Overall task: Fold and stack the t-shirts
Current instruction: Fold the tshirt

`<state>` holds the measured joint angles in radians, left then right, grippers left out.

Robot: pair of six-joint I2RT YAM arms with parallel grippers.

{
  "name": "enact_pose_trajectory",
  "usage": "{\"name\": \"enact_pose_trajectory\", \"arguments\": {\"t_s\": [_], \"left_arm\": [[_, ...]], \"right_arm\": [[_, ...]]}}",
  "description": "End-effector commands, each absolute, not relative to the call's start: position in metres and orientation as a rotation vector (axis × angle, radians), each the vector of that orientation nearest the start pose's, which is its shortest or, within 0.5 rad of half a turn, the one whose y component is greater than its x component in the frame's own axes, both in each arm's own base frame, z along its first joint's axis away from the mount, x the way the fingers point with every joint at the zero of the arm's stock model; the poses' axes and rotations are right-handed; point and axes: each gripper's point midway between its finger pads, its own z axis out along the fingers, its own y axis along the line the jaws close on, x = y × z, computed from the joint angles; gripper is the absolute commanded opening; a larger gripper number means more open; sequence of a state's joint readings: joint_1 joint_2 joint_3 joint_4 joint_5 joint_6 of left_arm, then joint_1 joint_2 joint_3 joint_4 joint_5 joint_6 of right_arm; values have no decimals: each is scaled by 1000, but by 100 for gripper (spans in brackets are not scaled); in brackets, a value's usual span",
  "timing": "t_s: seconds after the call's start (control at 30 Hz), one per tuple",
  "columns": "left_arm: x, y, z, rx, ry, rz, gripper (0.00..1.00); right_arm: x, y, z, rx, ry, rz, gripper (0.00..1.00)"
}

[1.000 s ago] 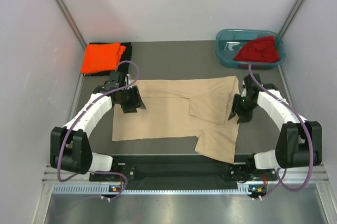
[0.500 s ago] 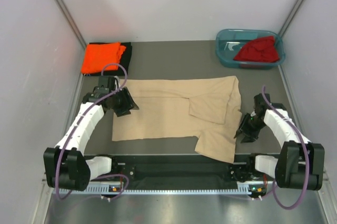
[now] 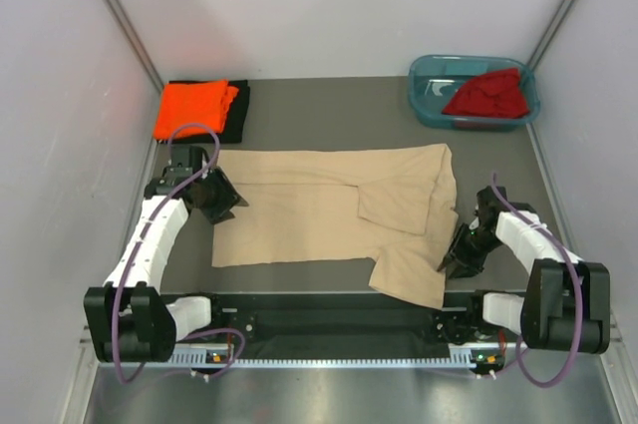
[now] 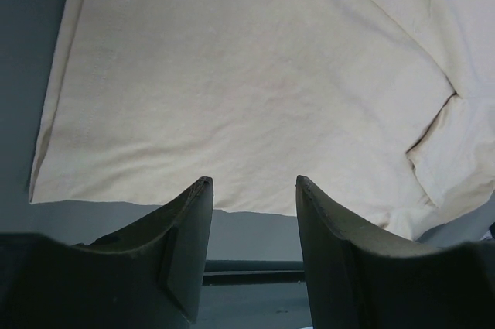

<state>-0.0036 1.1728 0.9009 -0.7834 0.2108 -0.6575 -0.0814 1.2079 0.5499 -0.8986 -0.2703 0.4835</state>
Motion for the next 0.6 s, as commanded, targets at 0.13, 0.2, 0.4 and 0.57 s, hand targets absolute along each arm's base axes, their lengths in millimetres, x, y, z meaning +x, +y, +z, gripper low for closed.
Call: {"name": "enact_pose_trajectory", "arguments": {"t_s": [0.13,0.2,0.4,0.57], "left_arm": [[252,-43,121,-979,2503,-455,52],[248,-41,115,-1016,2509,-446,52],[238,-27,103,-1137,2510,-380,52],[230,-18,97,-1266,2505,-332,53]], "right_arm": [[142,59,16,888,2973,492,31],[143,60,16,889,2966,498,30],[150,65,20,916,2927,545,1],[154,62,36,894,2893,532,0]]}}
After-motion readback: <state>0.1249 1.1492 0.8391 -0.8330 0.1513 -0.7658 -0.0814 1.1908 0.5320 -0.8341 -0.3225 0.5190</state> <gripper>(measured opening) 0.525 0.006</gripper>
